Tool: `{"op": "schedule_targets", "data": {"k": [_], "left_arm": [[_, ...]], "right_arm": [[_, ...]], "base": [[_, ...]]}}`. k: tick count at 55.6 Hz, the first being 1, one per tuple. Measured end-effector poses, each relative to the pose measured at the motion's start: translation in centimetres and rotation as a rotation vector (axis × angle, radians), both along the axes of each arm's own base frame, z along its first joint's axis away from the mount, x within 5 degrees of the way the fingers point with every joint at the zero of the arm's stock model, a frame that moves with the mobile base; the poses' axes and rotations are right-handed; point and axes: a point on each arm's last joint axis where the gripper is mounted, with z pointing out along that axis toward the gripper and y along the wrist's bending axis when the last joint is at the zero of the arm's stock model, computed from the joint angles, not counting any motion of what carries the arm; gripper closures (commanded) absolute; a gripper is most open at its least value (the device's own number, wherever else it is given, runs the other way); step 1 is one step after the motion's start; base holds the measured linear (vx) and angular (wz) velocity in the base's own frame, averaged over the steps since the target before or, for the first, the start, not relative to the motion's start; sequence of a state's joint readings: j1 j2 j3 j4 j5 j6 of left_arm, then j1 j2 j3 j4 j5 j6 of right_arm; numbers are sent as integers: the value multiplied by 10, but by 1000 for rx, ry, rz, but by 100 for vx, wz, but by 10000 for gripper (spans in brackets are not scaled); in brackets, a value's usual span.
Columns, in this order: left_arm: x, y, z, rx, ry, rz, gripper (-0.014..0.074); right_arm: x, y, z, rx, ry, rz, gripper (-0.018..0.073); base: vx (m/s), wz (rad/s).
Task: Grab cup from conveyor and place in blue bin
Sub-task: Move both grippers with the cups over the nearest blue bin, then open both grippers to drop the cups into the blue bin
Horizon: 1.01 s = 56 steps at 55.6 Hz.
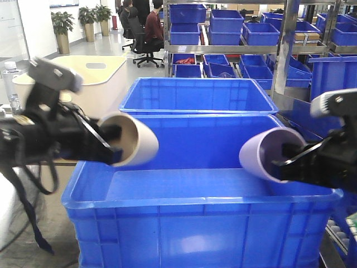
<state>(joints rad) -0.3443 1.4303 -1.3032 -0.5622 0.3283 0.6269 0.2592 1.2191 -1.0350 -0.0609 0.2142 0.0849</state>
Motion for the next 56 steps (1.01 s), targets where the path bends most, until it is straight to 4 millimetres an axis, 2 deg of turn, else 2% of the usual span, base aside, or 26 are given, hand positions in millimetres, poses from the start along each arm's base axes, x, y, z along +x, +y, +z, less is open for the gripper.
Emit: {"op": "schedule_targets", "data": {"k": [9, 17, 22, 25, 33, 40, 49, 56], "left_arm": [[13, -5, -19, 19, 52, 0, 373], [19, -7, -28, 28, 76, 0, 174], [21, -7, -30, 29, 80, 0, 104], [21, -7, -28, 27, 75, 2, 92], [14, -5, -19, 18, 49, 2, 125], [-2, 1, 4, -4, -12, 1, 202], [-35, 14, 37, -46, -125, 12, 355], [-66, 26, 41, -63, -166, 24, 496]], "right_arm": [[8, 2, -10, -6, 39, -1, 448], [11, 3, -14, 18, 60, -4, 287], [11, 4, -14, 30, 65, -6, 190], [11, 4, -14, 33, 63, -6, 146], [10, 4, -13, 34, 60, -6, 129], [3, 2, -5, 41, 33, -5, 158], [-15, -3, 15, 61, -39, -3, 214], [-27, -6, 27, 73, -85, -2, 261]], "base": [[0, 0], [0, 0], [0, 0], [0, 0], [0, 0], [0, 0], [0, 0], [0, 0]]}}
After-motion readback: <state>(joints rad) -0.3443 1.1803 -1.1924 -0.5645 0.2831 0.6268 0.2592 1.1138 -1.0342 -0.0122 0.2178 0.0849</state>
